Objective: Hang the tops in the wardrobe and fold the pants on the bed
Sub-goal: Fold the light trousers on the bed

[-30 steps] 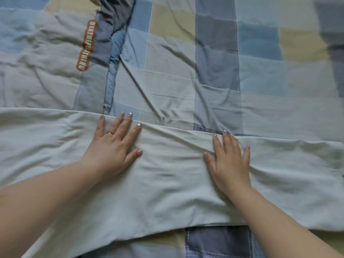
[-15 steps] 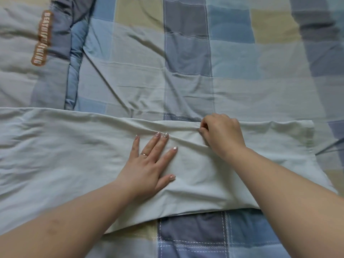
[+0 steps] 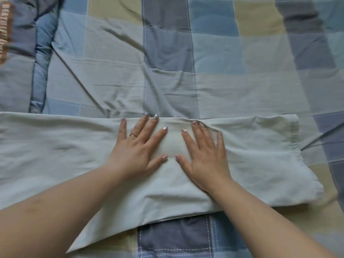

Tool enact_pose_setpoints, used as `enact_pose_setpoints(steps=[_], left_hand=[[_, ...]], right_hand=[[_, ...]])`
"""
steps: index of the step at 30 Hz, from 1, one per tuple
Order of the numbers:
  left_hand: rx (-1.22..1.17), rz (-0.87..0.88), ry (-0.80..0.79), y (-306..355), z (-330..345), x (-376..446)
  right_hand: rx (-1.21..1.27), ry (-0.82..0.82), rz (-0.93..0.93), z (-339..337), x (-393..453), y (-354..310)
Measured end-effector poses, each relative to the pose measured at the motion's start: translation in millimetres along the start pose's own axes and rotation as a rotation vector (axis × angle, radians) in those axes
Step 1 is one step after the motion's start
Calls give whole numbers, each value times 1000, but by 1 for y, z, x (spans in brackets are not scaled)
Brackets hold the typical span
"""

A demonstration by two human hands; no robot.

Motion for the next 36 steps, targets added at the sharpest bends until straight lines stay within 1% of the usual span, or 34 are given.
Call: enact_pose_setpoints(steps=[2,4,6,8,9,10,14,19,20,23,25,26,28,29,31,33,34,36], left_hand=[[-1,-37,-8,-9,7,4],[15,-28,-23,-9,12,4],[26,-26,-41,-8,14,4],[25,-26,-50,-6,14,4],[27,-30,-56,-5,13,5],[28,-32,-58,-6,13,4],[28,-29,-59,-3,12,8],[20,-30,-60,-4,14,10],[17,-27,-62,-4,15,10],[22,-30,-74,-5,17,10],[21,-26,-75,-5,17,10],[22,-26,-72,-5,17,10],[26,-28,-67,-7,17,10],[28,-28,-69,-7,17,10],[27,-22,-68,-6,18,10],[27,-20,-45,-6,18,9],[30,-20,-34,-7,18,9],[24,-21,-10,-10,17,10]], right_hand=[[-26,-57,62,12,-9,34],[30,-77,93,13,-18,61],[177,1,119,3,-23,81],[317,186,179,-20,-18,104],[374,234,228,-29,-13,115],[404,234,266,-34,-5,123],[286,138,303,-37,17,143],[141,105,211,-34,34,145],[154,102,224,-35,37,148],[231,98,344,-35,42,153],[250,150,408,-41,40,141],[246,197,387,-45,37,126],[223,278,217,-51,29,72],[186,275,102,-47,25,41],[78,194,-73,-28,15,-8],[-3,115,-141,-8,12,-13],[-25,100,-137,-1,13,0],[-73,67,-66,8,14,46]])
Point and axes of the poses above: each hand's wrist, its own x-axis towards the middle knuckle, its own z-axis out of the palm, y = z × x, the point moved 8 cm from there along x, towards the middle knuckle, and after that the axes turned 6 degrees about -x, right-handed, at the moved point
